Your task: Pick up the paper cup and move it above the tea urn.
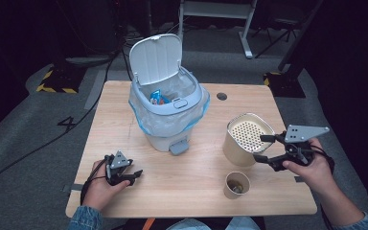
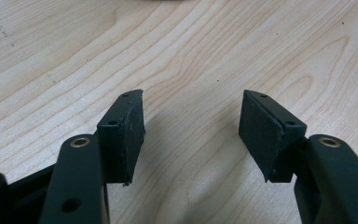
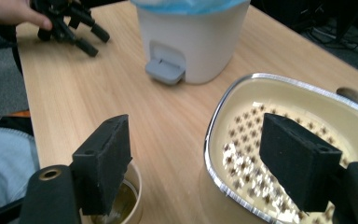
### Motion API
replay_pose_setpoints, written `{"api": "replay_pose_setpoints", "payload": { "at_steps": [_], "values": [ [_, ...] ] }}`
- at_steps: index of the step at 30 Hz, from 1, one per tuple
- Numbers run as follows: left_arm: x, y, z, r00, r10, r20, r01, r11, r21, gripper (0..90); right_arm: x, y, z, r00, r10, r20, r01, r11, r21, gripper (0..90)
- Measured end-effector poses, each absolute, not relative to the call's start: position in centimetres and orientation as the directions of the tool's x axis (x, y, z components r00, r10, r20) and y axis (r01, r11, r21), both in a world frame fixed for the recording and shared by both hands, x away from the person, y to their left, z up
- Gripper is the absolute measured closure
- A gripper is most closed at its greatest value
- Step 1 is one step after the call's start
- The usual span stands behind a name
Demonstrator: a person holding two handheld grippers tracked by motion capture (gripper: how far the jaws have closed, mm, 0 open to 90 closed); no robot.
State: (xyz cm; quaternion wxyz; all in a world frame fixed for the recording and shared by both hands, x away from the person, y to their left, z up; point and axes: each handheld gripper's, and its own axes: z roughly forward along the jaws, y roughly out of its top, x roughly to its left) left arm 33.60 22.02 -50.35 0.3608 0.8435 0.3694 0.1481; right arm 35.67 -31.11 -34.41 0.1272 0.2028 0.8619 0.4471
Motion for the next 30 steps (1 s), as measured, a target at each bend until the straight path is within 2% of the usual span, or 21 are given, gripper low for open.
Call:
{"api": "replay_pose_setpoints", "payload": {
  "at_steps": [5,15,30],
  "values": [
    [33.6,22.0,-50.3,0.683,0.73,-0.016,0.516,-0.467,0.718,40.8,34.4,-31.9,-36.4,-0.893,0.449,-0.044,0.248,0.57,0.783,25.5],
    [33.6,22.0,-50.4,0.681,0.732,-0.017,0.519,-0.465,0.717,39.7,32.6,-32.8,-41.2,-0.901,0.434,0.017,0.307,0.609,0.731,27.7],
    [33.6,22.0,-50.4,0.681,0.732,-0.017,0.518,-0.466,0.717,39.5,31.1,-31.4,-46.2,-0.917,0.388,0.09,0.326,0.602,0.729,22.6]
  ]
}}
